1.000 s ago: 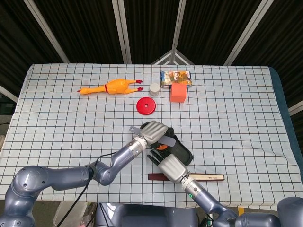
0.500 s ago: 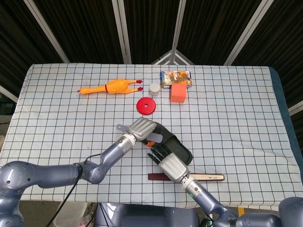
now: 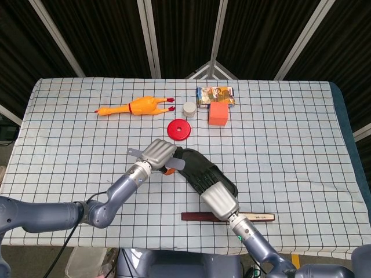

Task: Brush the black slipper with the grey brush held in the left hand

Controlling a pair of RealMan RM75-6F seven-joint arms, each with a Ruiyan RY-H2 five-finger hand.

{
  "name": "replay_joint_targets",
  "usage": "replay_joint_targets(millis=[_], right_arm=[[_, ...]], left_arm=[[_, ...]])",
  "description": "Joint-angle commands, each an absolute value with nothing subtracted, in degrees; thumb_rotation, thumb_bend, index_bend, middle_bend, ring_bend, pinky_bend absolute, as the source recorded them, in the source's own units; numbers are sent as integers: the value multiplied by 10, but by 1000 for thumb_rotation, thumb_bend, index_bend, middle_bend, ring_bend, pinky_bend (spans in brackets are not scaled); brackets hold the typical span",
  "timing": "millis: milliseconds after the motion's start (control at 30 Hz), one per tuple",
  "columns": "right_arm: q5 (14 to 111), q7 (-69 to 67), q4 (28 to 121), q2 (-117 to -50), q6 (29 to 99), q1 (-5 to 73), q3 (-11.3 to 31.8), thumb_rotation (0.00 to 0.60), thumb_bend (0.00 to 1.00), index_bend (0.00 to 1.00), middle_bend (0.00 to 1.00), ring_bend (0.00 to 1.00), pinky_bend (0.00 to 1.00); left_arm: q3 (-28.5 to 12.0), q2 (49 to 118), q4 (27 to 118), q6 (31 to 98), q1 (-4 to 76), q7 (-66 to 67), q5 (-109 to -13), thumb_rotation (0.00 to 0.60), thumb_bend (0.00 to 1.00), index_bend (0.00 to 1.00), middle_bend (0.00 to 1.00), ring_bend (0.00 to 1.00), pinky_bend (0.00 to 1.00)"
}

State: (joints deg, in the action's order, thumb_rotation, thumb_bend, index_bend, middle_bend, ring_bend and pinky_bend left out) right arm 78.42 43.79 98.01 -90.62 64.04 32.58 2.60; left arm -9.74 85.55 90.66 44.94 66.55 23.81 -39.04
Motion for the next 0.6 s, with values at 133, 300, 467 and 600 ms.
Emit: replay_joint_targets(millis=[133,300,467,600], right_arm=[[788,437,1087,-793,729,280,55,600,634,0,0,0,40],[775,388,1083,-737,752,250,52,600,632,0,0,0,39],[795,341,1046,-719,803,207,34,600,631,0,0,0,38],[825,296,1027,-713,834,179,15,600,632,0,0,0,38]], left_arm=[[-63,784,996,488,601,203,-472,600,598,548,657,530,566],[-12,740,1043,519,542,176,-556,600,598,544,654,530,566],[42,703,1050,547,489,161,-630,600,598,540,652,530,566],[67,709,1013,563,458,148,-678,600,598,537,651,530,566]])
